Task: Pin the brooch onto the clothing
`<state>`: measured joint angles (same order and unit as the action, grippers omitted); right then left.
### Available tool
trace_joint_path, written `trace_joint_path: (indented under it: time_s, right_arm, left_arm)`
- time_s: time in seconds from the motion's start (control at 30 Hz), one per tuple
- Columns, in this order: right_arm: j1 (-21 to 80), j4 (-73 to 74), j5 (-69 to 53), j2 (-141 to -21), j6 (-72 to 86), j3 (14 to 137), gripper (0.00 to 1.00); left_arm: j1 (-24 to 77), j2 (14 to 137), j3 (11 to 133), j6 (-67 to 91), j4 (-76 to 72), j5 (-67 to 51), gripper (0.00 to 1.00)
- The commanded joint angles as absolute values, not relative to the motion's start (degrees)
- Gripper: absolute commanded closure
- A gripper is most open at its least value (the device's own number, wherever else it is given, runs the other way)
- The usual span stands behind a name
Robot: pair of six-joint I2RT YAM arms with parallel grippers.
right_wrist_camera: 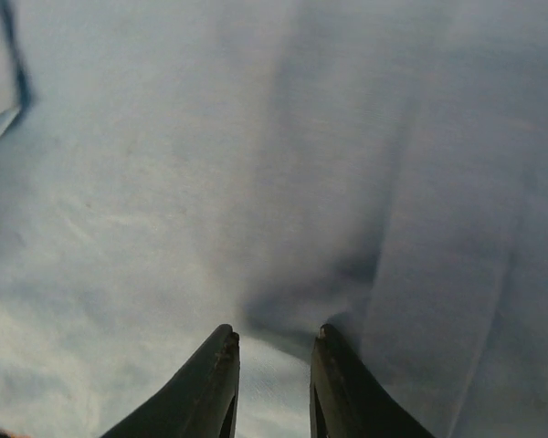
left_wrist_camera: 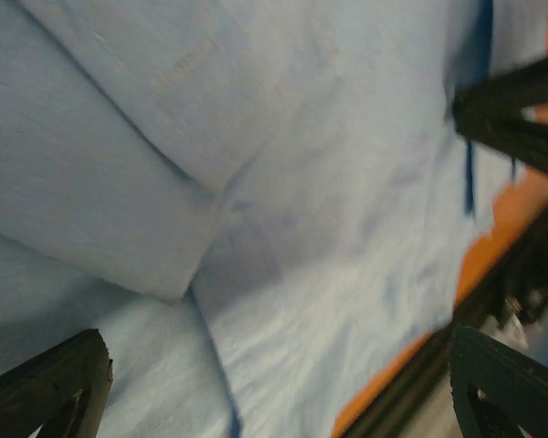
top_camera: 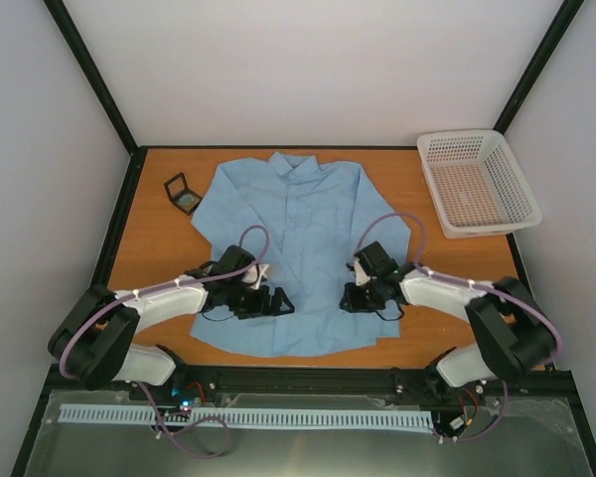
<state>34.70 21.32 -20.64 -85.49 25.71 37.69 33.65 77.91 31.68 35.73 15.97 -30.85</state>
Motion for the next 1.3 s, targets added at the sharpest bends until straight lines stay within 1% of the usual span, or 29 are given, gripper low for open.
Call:
trace_joint_path:
  time_s: [0.0,0.1,0.17,0.23,0.3,0.33,0.37,0.5,0.63,0.7,0.8,0.9,1.07,1.27]
  right_arm:
    - [31.7,31.5,-8.0,-75.8,34.1,29.6,0.75]
    - [31.0,37.8,-6.6,-63.4,36.7,31.4,0.71]
    - [30.9,41.3,-5.8,-56.6,37.1,34.3,0.65]
    - [30.8,40.5,-6.9,-51.0,35.3,36.3,0.52]
    - [30.7,36.9,-7.0,-48.4,32.6,37.1,0.42]
    - [30.6,34.8,-6.1,-48.8,31.1,37.6,0.38]
    - [30.4,32.7,-5.5,-50.1,29.8,38.6,0.38]
    - [30.1,27.0,-3.5,-63.5,25.2,47.1,0.38]
    - [29.3,22.6,-5.8,-76.8,21.8,53.7,0.39]
    - [28.9,22.0,-6.4,-82.6,20.4,56.5,0.4]
    - [28.0,21.2,-8.9,-89.8,19.0,60.2,0.45]
    - [27.0,19.3,-10.3,-92.9,18.8,60.5,0.45]
    - [23.9,15.0,-11.2,-96.5,18.5,57.6,0.45]
    - [16.9,14.6,-12.7,-100.9,20.0,53.0,0.47]
  left_arm:
    - [41.4,78.0,28.6,41.2,16.6,-39.4,0.01]
    - [47.2,72.3,32.8,41.7,21.7,-38.6,0.0]
    - [47.7,66.7,35.7,40.9,25.6,-38.2,0.0]
    - [47.7,61.7,39.2,40.8,30.6,-32.7,0.0]
    - [47.1,58.4,41.3,41.7,32.5,-25.8,0.0]
    - [46.4,57.7,42.0,42.0,32.4,-22.5,0.0]
    - [45.3,57.6,42.4,42.4,31.8,-19.6,0.0]
    - [37.7,60.9,42.8,43.7,23.9,-13.4,0.0]
    - [35.7,66.6,44.9,44.3,21.6,0.2,0.0]
    - [34.5,69.5,45.6,43.7,21.9,2.4,0.0]
    - [32.5,70.5,43.7,42.4,20.2,0.1,0.0]
    - [28.5,70.8,41.3,42.4,19.8,-3.0,0.0]
    - [23.6,72.4,35.5,43.6,14.4,-9.7,0.0]
    - [23.1,79.4,34.7,43.8,15.3,-13.2,0.0]
